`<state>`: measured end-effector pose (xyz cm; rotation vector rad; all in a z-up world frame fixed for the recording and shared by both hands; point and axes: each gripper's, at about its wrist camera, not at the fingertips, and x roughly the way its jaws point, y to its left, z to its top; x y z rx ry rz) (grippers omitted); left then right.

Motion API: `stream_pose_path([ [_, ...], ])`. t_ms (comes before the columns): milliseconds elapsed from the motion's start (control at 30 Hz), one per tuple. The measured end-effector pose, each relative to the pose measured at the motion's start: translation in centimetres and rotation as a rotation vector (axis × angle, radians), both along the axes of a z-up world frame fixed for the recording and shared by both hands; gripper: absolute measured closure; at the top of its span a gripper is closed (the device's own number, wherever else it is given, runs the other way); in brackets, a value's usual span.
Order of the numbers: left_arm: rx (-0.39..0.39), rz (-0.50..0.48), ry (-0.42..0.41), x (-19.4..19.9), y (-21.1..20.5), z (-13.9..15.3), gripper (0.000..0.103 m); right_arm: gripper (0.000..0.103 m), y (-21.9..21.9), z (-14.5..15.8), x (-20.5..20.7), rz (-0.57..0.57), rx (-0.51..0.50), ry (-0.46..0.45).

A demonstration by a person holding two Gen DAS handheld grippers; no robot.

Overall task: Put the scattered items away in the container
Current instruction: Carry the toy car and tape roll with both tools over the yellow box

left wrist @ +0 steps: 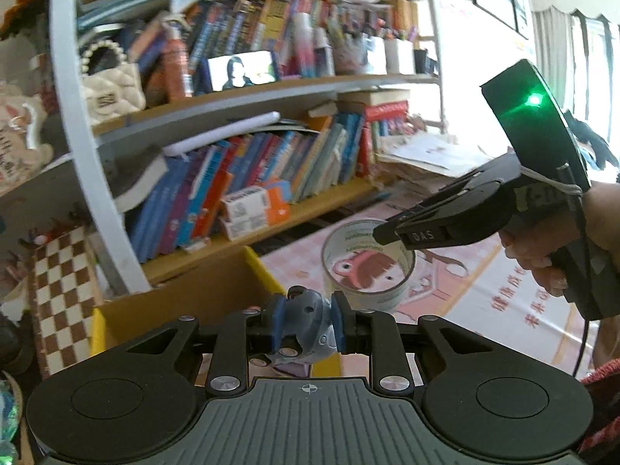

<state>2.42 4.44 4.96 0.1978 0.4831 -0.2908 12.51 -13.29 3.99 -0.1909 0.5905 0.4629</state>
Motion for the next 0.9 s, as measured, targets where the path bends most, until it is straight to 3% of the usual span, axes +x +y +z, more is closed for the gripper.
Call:
stream_pose_path([
  [267, -0.030, 0.101, -0.030, 1.0, 4.4, 0.6, 0.080, 0.096, 4.6, 1.3, 1.1, 0.079, -0.030, -0.029],
  [633, -0.009, 0.218, -0.074, 3.4, 9.6, 1.5, 0.080, 0.096, 10.2, 2.8, 4.2, 0.182, -0.064, -0.060],
  [900, -0.020, 0.246, -0.015, 5.4, 11.4, 0.1, 0.080, 0.096, 14.0, 2.5, 6.4, 0.246, -0.102, -0.055],
])
